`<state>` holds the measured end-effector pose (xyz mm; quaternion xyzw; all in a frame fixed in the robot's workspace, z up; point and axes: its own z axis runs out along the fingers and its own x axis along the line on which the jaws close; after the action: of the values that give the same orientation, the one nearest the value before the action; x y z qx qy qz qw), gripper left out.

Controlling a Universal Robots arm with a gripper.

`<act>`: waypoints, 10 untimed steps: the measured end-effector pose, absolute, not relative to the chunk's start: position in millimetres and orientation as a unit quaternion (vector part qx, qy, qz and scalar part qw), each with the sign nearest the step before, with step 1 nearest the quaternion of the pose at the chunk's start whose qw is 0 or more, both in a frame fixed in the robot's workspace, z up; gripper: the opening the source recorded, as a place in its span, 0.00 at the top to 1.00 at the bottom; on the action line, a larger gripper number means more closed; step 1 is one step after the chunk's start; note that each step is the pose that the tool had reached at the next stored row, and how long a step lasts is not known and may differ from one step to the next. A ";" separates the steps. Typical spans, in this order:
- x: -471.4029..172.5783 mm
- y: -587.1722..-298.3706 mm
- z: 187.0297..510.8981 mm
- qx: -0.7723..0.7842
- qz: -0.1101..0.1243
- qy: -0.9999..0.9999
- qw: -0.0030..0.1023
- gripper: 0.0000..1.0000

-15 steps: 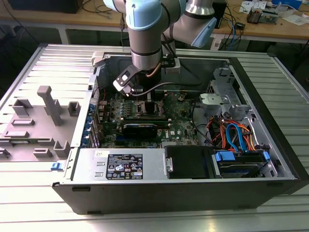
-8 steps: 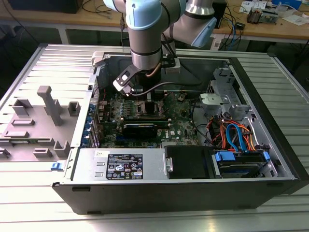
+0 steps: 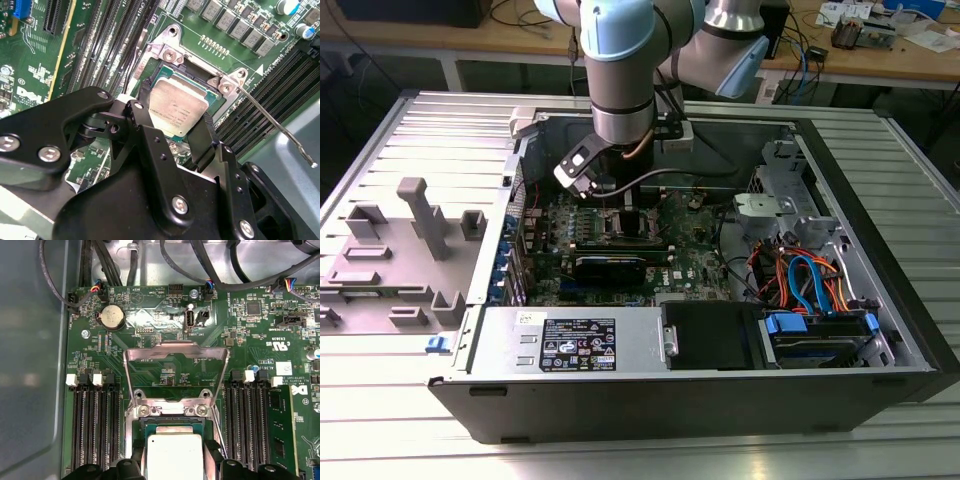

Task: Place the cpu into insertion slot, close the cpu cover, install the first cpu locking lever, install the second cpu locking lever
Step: 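Place the cpu into insertion slot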

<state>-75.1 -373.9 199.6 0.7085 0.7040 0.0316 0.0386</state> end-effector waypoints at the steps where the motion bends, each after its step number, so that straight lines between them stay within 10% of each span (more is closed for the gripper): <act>1: -75.0 -373.8 199.4 0.709 0.032 0.704 0.039 0.46; 10: -74.6 -373.1 195.9 0.710 0.031 0.702 0.039 0.46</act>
<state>-74.6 -373.1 195.9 0.7104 0.7021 0.0313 0.0387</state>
